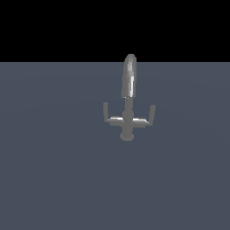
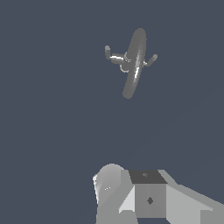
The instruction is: Turn on the faucet by rotating a designated handle.
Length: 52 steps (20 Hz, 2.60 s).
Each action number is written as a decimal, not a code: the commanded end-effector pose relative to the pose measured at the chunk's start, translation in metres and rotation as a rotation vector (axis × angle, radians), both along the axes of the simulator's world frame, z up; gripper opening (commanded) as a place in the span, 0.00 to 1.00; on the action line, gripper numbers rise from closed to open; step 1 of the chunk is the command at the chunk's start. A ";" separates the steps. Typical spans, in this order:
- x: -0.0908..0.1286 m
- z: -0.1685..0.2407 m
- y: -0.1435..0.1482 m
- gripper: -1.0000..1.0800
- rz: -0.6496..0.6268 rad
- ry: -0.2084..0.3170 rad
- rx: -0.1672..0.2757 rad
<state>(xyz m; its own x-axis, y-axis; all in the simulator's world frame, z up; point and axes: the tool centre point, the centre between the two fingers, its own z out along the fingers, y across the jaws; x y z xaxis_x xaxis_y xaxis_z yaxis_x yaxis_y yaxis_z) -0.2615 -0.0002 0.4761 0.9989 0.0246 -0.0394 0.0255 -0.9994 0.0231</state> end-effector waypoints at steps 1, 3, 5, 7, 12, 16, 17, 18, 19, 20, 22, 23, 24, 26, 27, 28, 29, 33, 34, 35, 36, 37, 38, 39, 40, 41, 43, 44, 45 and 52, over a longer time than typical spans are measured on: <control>0.000 0.000 0.000 0.00 0.000 0.000 0.000; 0.001 0.000 0.000 0.00 -0.001 0.001 0.002; 0.003 -0.001 -0.002 0.00 -0.005 0.003 0.010; 0.006 -0.001 -0.004 0.00 -0.011 0.007 0.022; 0.019 -0.005 -0.012 0.00 -0.036 0.025 0.072; 0.036 -0.010 -0.023 0.00 -0.067 0.045 0.134; 0.040 -0.012 -0.026 0.00 -0.076 0.052 0.152; 0.045 -0.014 -0.030 0.00 -0.086 0.058 0.172; 0.050 -0.016 -0.033 0.00 -0.096 0.065 0.193; 0.056 -0.019 -0.037 0.00 -0.106 0.073 0.214; 0.067 -0.024 -0.045 0.00 -0.129 0.088 0.260; 0.073 -0.027 -0.049 0.00 -0.140 0.096 0.283; 0.078 -0.030 -0.053 0.00 -0.151 0.103 0.306; 0.089 -0.037 -0.061 0.00 -0.172 0.118 0.351; 0.094 -0.040 -0.065 0.00 -0.183 0.126 0.374; 0.099 -0.043 -0.068 0.00 -0.193 0.133 0.396; 0.104 -0.047 -0.072 0.00 -0.204 0.140 0.418; 0.122 -0.062 -0.086 0.00 -0.244 0.169 0.505; 0.127 -0.066 -0.089 0.00 -0.254 0.176 0.526; 0.131 -0.070 -0.092 0.00 -0.263 0.183 0.547; 0.135 -0.074 -0.095 0.00 -0.273 0.190 0.568; 0.139 -0.078 -0.098 0.00 -0.282 0.196 0.589; 0.143 -0.082 -0.101 0.00 -0.291 0.203 0.610; 0.147 -0.087 -0.104 0.00 -0.301 0.210 0.631; 0.151 -0.091 -0.107 0.00 -0.310 0.217 0.652; 0.155 -0.095 -0.110 0.00 -0.319 0.223 0.672; 0.162 -0.104 -0.115 0.00 -0.336 0.237 0.713; 0.166 -0.109 -0.117 0.00 -0.345 0.244 0.733; 0.169 -0.113 -0.120 0.00 -0.354 0.250 0.754; 0.192 -0.148 -0.135 0.00 -0.415 0.299 0.899</control>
